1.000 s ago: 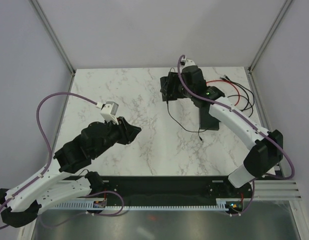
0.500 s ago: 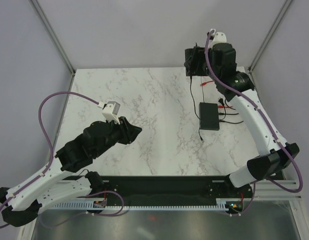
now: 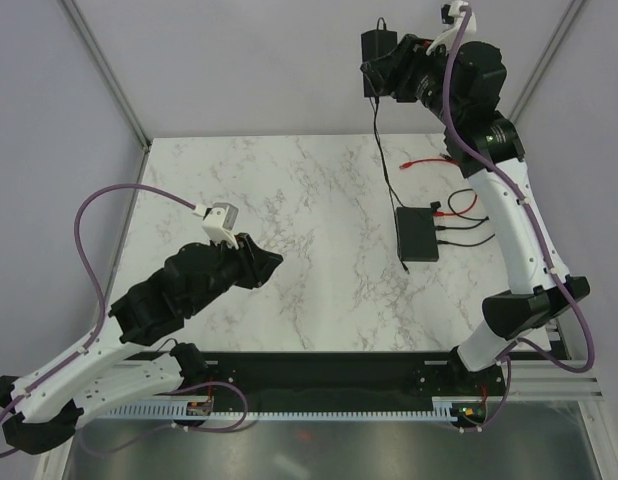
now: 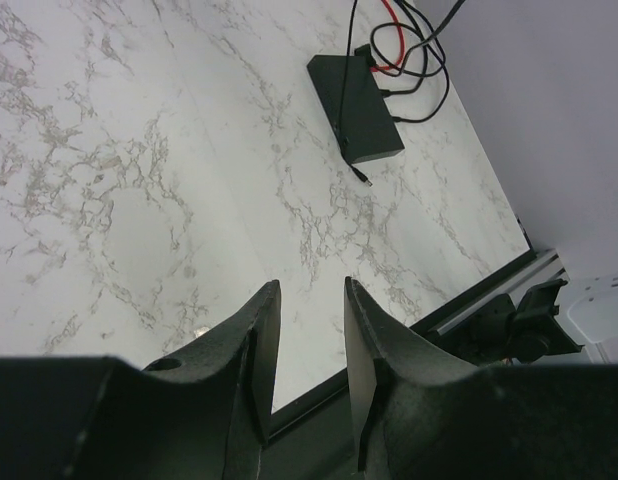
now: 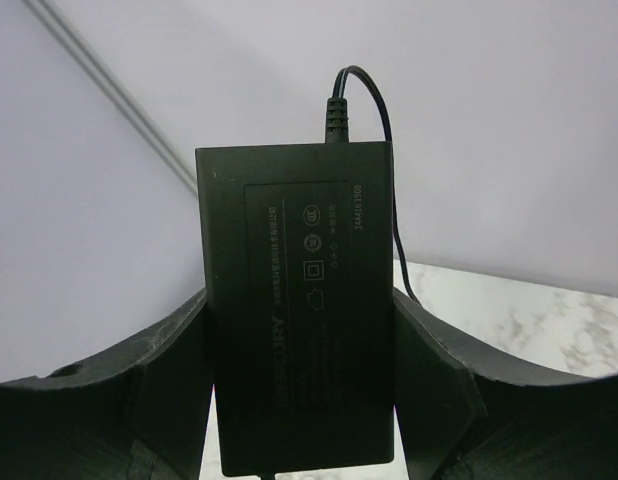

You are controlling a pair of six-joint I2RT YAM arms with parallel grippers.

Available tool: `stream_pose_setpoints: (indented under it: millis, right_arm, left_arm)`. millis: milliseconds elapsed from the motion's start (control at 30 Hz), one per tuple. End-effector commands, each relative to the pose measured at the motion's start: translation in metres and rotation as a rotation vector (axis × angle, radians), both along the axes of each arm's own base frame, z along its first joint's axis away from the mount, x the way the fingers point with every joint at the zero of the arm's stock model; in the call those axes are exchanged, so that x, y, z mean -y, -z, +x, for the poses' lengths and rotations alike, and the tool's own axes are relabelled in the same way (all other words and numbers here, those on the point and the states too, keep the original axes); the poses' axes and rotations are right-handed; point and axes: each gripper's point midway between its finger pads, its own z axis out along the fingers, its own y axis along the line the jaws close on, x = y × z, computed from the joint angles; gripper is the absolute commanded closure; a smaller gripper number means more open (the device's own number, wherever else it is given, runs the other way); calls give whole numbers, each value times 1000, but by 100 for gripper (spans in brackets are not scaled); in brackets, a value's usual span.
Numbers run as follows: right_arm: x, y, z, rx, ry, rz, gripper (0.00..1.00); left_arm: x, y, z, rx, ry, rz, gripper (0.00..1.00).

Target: Pull the plug from the switch port

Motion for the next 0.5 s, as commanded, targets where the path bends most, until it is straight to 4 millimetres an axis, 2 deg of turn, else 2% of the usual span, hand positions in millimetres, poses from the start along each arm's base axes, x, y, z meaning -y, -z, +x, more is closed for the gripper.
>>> stream_pose_setpoints:
  millis: [0, 33, 67, 133, 233, 467]
  right_arm:
    - [-25, -78, -26, 201, -174, 177, 100]
    - [-25, -99, -34, 250, -191, 200, 100]
    - [-29, -104, -34, 259, -206, 218, 100]
    - [-32, -133, -50, 319, -252, 280, 100]
    - [-42, -155, -64, 387, -324, 348, 100]
    - [-65, -167, -77, 417, -401, 421, 100]
  left_arm:
    - [-8, -13, 3, 30, -38, -29, 61]
    - [-9, -17, 2, 37, -39, -38, 61]
    - [-10, -17, 3, 39, -44, -37, 61]
    - [-12, -19, 2, 43, -47, -42, 61]
    - [-13, -22, 1, 46, -48, -54, 61]
    - [-16, -25, -1, 47, -53, -64, 61]
